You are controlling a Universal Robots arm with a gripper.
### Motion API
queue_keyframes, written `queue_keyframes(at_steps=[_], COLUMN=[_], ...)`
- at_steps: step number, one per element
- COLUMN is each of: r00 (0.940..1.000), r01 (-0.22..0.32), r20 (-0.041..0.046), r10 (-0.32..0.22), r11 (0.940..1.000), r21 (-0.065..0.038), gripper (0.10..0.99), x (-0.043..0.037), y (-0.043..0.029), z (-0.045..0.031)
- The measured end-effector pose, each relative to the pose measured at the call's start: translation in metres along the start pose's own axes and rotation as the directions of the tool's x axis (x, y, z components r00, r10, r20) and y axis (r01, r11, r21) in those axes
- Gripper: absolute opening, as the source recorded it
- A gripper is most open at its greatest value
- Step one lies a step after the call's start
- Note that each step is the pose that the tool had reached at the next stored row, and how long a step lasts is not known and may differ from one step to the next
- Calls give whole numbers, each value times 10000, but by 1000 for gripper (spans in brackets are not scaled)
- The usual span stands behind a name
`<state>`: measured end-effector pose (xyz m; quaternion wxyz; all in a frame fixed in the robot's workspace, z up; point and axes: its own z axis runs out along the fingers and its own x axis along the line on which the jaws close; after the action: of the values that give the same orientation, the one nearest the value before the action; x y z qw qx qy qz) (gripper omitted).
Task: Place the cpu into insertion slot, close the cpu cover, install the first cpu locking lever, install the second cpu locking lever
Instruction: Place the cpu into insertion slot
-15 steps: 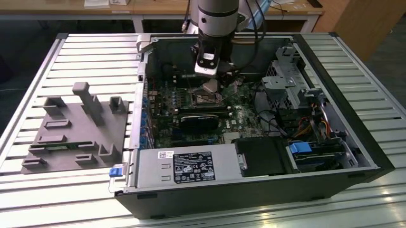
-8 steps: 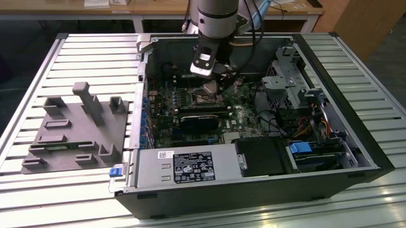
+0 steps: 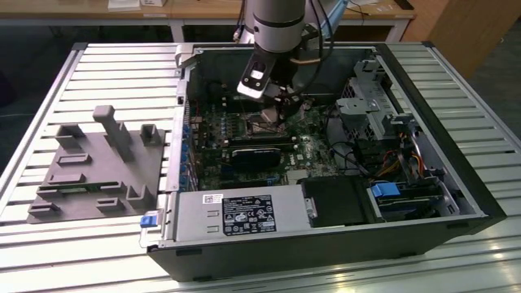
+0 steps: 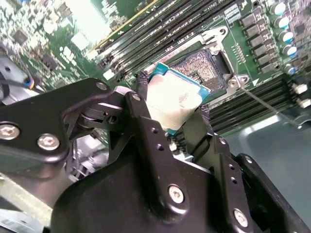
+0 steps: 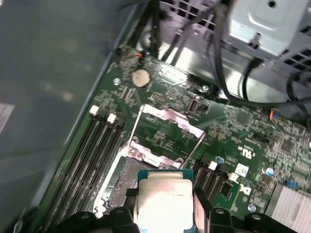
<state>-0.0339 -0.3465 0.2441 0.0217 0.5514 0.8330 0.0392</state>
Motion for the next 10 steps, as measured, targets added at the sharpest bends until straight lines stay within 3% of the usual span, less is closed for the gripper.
queue_keyframes(at_steps=[5,10], r00=[9959,9834], r01=[-904,-1807], r20=[82,161], r10=[904,1808], r11=[9959,9835], r21=[-9,-27], gripper=[537,537], x=[0,0], y=[-2,-3], z=[23,39])
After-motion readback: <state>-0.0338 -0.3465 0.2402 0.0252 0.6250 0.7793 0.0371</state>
